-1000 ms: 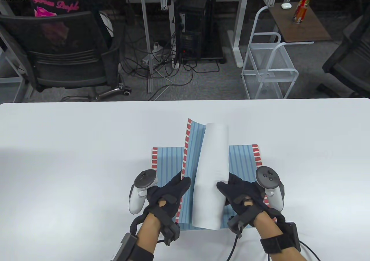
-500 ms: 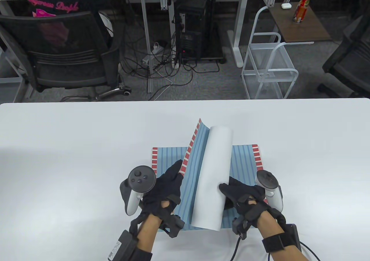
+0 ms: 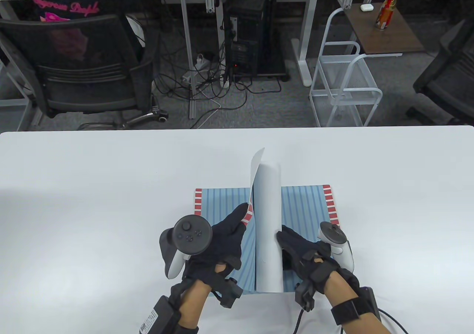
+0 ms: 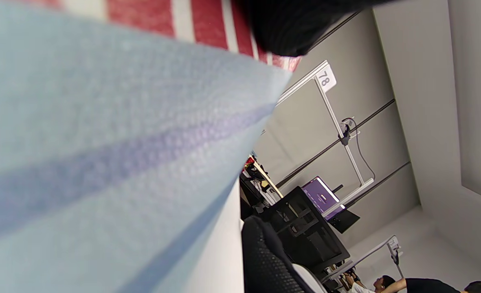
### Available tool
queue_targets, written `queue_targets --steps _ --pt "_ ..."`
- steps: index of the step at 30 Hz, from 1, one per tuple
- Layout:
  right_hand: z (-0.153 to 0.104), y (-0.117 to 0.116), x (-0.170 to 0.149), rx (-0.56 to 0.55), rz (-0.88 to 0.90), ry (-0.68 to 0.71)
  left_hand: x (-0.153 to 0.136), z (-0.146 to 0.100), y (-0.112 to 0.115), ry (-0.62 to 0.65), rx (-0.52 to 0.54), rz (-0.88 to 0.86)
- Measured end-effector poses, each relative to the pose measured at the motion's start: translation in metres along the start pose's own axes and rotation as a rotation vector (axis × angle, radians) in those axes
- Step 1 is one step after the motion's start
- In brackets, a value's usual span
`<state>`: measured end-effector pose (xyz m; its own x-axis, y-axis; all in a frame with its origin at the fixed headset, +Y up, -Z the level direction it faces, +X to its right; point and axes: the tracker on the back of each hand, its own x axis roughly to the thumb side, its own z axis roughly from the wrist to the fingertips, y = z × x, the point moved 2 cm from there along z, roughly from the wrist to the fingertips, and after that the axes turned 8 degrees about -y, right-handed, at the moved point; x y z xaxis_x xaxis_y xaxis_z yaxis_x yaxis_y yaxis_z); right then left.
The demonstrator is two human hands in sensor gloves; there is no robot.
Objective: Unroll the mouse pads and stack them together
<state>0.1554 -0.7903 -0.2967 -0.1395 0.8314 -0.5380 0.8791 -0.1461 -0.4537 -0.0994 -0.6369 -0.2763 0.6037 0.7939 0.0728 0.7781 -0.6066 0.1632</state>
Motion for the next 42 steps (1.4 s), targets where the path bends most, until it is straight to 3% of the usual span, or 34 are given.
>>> queue_targets --steps 14,26,42 --pt "0.000 0.004 -0.003 -0.013 0.040 -0.005 0.024 -0.012 -0.023 0.121 0.009 -0.023" --pt "-0.001 0.012 -0.010 -0.055 0.053 -0.045 0.046 -0.012 -0.032 0.151 -0.005 0.052" --pt "-0.006 0.020 -0.012 -0.031 0.117 -0.010 0.079 -0.020 -0.047 0.175 0.022 0.124"
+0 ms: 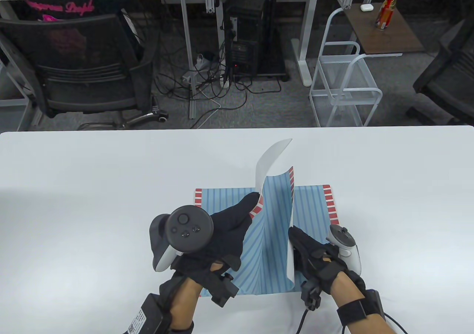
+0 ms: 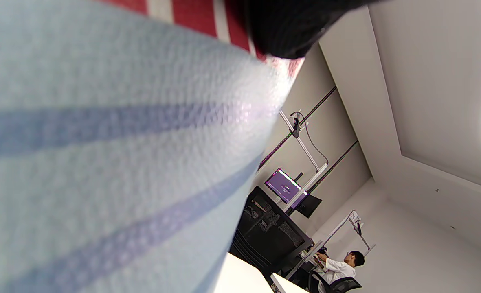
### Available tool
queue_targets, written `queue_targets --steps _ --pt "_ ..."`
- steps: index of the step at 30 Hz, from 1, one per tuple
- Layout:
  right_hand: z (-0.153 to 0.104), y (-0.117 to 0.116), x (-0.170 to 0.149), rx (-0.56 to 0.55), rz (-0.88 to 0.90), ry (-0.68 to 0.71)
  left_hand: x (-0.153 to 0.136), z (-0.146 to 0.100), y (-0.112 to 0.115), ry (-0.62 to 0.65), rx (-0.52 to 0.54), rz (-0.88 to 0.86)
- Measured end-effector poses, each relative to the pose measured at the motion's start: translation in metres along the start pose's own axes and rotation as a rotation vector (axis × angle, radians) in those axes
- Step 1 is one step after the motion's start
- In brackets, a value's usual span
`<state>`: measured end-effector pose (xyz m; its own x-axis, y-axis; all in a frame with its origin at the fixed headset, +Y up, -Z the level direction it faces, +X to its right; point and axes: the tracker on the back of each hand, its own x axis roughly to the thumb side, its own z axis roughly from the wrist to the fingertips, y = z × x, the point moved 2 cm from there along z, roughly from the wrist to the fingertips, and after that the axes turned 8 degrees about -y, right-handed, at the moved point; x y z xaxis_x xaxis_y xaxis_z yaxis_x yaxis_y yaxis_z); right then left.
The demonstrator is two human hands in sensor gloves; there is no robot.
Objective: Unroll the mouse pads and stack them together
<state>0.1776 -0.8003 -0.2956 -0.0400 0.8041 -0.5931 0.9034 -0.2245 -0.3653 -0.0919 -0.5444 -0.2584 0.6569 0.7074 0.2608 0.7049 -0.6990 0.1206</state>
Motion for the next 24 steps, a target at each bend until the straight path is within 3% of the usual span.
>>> queue_targets --steps 7,14,17,24 --pt "-0.001 0.009 -0.002 0.006 0.060 0.023 0.008 -0.002 -0.007 0.006 0.010 0.010" --pt "-0.004 0.021 -0.003 -0.078 0.053 -0.022 0.013 -0.003 -0.014 0.011 0.022 0.019" --pt "-0.007 0.028 0.000 -0.169 0.015 -0.037 0.012 -0.004 -0.016 0.008 0.036 0.015" --pt "-0.025 0.042 0.024 -0.438 -0.320 0.007 0.007 -0.005 -0.020 -0.012 0.085 0.016"
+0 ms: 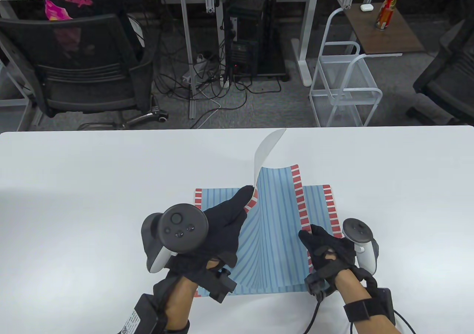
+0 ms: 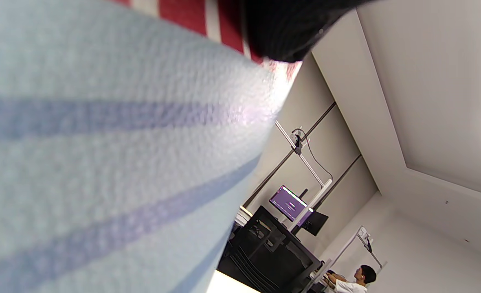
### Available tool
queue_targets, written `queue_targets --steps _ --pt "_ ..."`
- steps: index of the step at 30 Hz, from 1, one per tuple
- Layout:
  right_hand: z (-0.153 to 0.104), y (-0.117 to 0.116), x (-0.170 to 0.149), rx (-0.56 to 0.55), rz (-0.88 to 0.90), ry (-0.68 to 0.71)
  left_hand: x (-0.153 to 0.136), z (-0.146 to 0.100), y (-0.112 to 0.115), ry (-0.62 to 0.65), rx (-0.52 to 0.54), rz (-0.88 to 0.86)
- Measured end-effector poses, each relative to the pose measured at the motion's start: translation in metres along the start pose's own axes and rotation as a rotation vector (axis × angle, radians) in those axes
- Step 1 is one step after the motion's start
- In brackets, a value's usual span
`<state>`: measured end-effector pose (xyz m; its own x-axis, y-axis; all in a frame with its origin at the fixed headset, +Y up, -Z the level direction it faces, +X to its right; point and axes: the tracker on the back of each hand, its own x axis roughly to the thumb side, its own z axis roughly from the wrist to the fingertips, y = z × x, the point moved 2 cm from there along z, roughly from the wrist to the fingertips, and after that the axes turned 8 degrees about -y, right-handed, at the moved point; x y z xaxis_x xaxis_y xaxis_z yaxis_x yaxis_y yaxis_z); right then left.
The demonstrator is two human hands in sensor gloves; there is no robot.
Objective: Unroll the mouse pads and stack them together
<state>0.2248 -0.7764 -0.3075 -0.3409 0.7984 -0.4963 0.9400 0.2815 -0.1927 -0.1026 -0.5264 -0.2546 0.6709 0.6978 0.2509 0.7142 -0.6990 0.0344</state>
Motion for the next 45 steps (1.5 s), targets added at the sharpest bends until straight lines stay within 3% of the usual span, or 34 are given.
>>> queue_targets --steps 8,14,23,32,45 --pt "-0.017 0.028 0.021 -0.255 -0.250 0.091 -0.013 0.001 -0.004 -0.055 0.084 0.016" --pt "-0.030 0.051 0.029 -0.404 -0.310 0.097 -0.036 0.001 -0.003 -0.167 0.191 0.128" --pt "-0.041 0.078 0.028 -0.470 -0.243 0.100 -0.103 0.009 0.014 -0.414 0.246 0.214" --pt "-0.026 0.086 0.011 -0.482 -0.278 0.006 -0.171 0.013 0.063 -0.603 0.179 0.309" --pt "-0.004 0.074 -0.007 -0.480 -0.473 -0.213 -0.196 0.015 0.099 -0.728 0.021 0.477"
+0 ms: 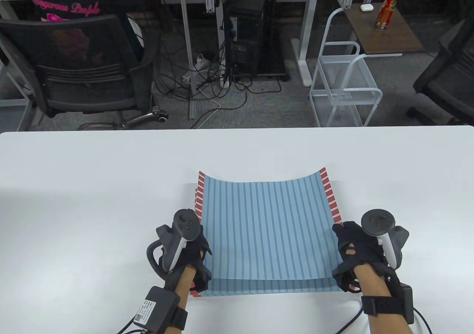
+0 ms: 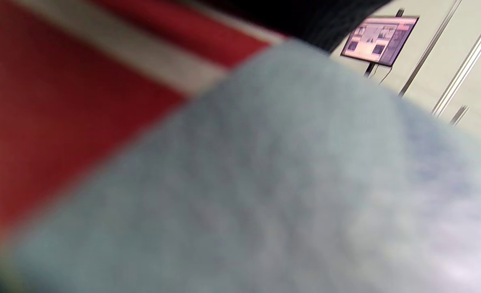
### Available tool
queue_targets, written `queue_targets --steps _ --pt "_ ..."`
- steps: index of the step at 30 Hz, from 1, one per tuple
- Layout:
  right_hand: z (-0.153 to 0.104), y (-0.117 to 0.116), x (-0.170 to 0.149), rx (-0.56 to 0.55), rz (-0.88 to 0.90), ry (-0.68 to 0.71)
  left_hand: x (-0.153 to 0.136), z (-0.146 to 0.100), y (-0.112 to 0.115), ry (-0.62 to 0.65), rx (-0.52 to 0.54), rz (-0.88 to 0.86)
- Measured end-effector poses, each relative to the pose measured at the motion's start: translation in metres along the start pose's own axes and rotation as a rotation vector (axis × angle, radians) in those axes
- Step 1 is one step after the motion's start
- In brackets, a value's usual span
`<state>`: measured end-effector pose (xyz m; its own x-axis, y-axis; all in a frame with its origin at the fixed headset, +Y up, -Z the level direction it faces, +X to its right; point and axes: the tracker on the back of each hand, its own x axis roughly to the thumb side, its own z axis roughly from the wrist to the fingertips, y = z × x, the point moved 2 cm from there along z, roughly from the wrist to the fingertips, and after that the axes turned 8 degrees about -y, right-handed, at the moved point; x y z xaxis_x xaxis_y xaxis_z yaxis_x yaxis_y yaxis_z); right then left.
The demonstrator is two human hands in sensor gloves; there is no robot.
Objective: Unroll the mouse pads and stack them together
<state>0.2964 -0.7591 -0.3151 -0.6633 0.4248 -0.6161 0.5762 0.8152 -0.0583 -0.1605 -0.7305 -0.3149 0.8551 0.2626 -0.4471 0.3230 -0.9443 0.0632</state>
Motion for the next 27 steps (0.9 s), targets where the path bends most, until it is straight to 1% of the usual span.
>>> queue_targets --steps 3,6,10,13,15,17,19,21,24,27 --pt "0.000 -0.005 0.000 -0.010 -0.076 -0.040 0.002 0.000 0.010 -0.020 -0.038 0.086" --pt "0.000 -0.008 0.001 -0.030 -0.125 -0.060 0.004 -0.001 0.018 -0.029 -0.030 0.163" --pt "-0.001 -0.013 0.003 -0.039 -0.224 -0.061 0.007 -0.002 0.025 -0.055 -0.047 0.276" --pt "-0.002 -0.016 0.007 -0.071 -0.289 -0.040 0.009 -0.003 0.031 -0.057 -0.062 0.379" --pt "-0.002 -0.019 0.008 -0.061 -0.328 -0.039 0.009 -0.004 0.033 -0.059 -0.078 0.403" --pt "-0.003 -0.022 0.010 -0.054 -0.367 -0.047 0.013 -0.006 0.034 -0.032 -0.071 0.444" --pt "-0.004 -0.023 0.010 -0.042 -0.393 -0.050 0.014 -0.007 0.038 -0.030 -0.118 0.502" --pt "-0.005 -0.024 0.011 -0.019 -0.406 -0.046 0.014 -0.008 0.039 -0.019 -0.114 0.505" --pt "-0.008 -0.024 0.009 0.019 -0.421 -0.032 0.012 -0.008 0.041 -0.010 -0.136 0.475" --pt "-0.013 -0.022 0.009 0.023 -0.444 -0.020 0.011 -0.007 0.041 -0.007 -0.151 0.457"
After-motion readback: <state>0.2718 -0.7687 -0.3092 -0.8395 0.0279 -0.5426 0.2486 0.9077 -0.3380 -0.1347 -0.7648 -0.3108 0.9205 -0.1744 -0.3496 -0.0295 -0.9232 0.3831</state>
